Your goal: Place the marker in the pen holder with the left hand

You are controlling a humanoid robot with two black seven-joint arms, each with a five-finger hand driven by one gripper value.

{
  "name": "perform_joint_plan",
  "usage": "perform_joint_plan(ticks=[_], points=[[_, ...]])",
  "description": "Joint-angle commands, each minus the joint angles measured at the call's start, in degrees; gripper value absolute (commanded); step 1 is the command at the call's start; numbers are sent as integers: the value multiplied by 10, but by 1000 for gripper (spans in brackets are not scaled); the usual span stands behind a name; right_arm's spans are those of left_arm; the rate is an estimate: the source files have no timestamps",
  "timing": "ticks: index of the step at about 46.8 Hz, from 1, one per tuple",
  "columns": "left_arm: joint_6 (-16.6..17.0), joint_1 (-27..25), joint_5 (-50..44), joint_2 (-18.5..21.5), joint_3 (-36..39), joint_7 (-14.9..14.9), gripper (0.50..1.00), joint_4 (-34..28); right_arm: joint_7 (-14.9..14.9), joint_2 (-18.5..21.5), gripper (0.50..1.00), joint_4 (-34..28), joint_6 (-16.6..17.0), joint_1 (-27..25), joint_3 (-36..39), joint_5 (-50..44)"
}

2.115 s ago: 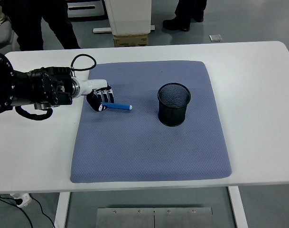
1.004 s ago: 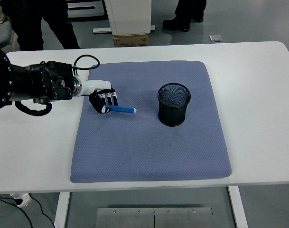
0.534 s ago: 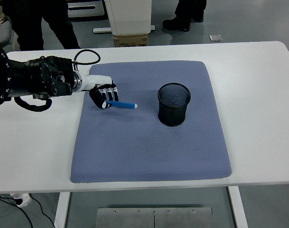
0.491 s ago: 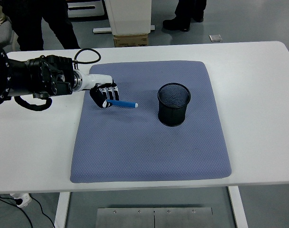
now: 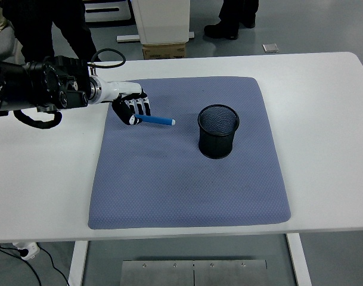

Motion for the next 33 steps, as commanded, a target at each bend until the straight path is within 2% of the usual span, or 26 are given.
perform_joint_plan(ticks=[1, 10, 33], points=[[-11, -9, 0, 9, -1, -1, 500, 0, 0, 0, 1000, -1, 0, 0, 1, 0], [-24, -13, -3, 26, -25, -11, 500, 0, 0, 0, 1000, 0, 0, 0, 0, 0], [-42, -28, -9, 30, -27, -13, 500, 0, 0, 0, 1000, 0, 0, 0, 0, 0]])
